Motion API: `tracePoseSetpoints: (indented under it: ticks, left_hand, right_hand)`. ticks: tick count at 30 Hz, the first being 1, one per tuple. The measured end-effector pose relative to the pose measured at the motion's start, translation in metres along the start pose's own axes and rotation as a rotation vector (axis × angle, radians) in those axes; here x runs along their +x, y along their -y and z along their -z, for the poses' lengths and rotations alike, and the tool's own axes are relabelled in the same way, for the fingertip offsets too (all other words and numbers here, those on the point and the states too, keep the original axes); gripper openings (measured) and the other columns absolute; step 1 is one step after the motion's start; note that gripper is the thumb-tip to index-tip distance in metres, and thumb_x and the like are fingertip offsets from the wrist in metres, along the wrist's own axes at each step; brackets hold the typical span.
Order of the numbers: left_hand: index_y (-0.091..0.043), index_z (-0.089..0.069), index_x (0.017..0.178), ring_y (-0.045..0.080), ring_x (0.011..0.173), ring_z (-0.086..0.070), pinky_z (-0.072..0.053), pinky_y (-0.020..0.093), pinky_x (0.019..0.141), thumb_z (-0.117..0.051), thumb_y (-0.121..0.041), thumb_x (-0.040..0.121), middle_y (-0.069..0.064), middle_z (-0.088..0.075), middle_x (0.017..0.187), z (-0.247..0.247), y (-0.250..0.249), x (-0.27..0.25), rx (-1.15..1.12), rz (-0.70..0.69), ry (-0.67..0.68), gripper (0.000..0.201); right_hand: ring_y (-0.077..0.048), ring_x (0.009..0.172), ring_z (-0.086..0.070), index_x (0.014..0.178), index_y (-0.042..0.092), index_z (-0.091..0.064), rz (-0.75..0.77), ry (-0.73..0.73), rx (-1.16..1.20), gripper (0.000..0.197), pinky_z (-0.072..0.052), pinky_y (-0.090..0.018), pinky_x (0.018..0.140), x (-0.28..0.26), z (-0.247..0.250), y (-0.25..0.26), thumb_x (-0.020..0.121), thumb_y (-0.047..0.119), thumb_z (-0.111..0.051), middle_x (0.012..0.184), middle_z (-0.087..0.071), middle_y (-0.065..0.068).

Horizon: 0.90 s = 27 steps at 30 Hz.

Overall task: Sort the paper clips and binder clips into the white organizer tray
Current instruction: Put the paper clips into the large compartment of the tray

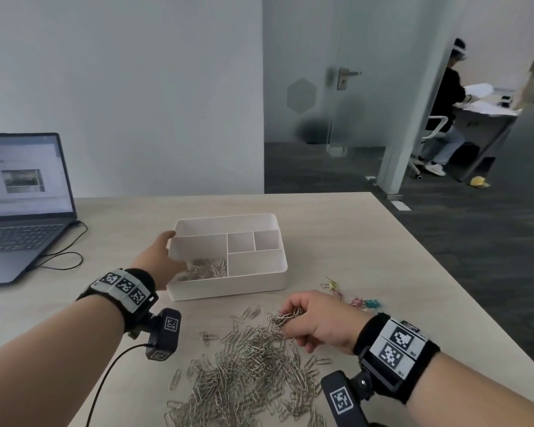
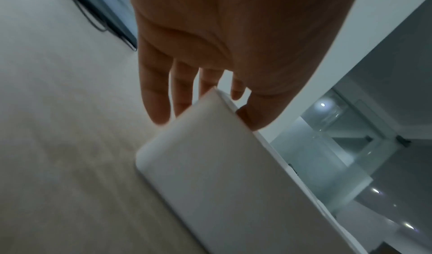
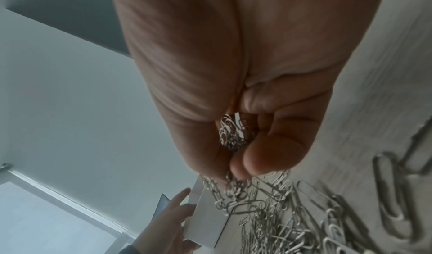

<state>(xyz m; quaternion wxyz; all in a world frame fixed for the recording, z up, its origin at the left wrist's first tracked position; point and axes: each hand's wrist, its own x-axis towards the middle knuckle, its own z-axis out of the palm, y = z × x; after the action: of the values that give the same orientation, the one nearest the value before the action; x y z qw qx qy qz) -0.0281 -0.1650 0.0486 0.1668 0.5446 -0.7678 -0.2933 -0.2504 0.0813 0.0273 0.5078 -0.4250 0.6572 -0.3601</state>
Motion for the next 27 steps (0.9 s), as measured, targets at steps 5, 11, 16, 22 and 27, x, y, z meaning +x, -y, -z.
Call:
tracePoseSetpoints:
  ticks: [5,11,16,22,27]
  left_hand:
    - [-0.019,-0.052,0.142,0.031,0.081,-0.071,-0.063,0.045,0.063,-0.046,0.005,0.086,0.009,-0.069,0.115,-0.003,0.0,0.002,-0.076,0.049,-0.009,0.061]
    - [-0.026,-0.062,0.13,0.03,0.079,-0.07,-0.063,0.046,0.064,-0.041,0.008,0.086,0.006,-0.072,0.1,-0.019,-0.02,0.004,-0.166,0.005,0.047,0.059]
    - [-0.031,-0.061,0.13,0.032,0.081,-0.071,-0.063,0.05,0.066,-0.039,0.007,0.086,0.005,-0.072,0.1,-0.036,-0.04,0.003,-0.165,-0.035,0.111,0.063]
    - [-0.034,-0.061,0.133,0.028,0.083,-0.071,-0.064,0.046,0.066,-0.04,0.007,0.086,0.001,-0.072,0.105,-0.043,-0.053,-0.005,-0.19,-0.055,0.15,0.066]
    - [-0.03,-0.059,0.136,0.026,0.086,-0.069,-0.059,0.035,0.063,-0.042,0.006,0.085,0.001,-0.071,0.117,-0.063,-0.076,-0.026,-0.071,-0.204,0.179,0.064]
  right_hand:
    - [-0.012,0.053,-0.057,0.097,0.015,-0.061,-0.006,-0.018,0.014,0.022,-0.049,-0.023,0.047,-0.005,0.002,-0.004,0.086,-0.002,-0.071,0.067,-0.059,-0.005]
    - [-0.012,0.054,-0.059,0.098,0.014,-0.063,-0.022,-0.032,0.034,0.021,-0.05,-0.023,0.047,-0.015,0.005,-0.005,0.086,-0.001,-0.072,0.07,-0.06,-0.006]
    - [-0.011,0.052,-0.058,0.098,0.012,-0.062,-0.03,-0.038,0.088,0.021,-0.05,-0.022,0.047,-0.026,0.013,-0.004,0.087,-0.004,-0.07,0.069,-0.061,-0.004]
    - [-0.011,0.051,-0.055,0.093,0.01,-0.061,-0.003,-0.085,0.223,0.021,-0.046,-0.021,0.044,-0.033,0.029,0.006,0.086,-0.008,-0.069,0.065,-0.062,-0.002]
    - [-0.01,0.044,-0.051,0.088,0.009,-0.058,0.048,-0.177,0.341,0.021,-0.041,-0.019,0.038,-0.03,0.045,0.027,0.089,-0.012,-0.062,0.059,-0.058,-0.004]
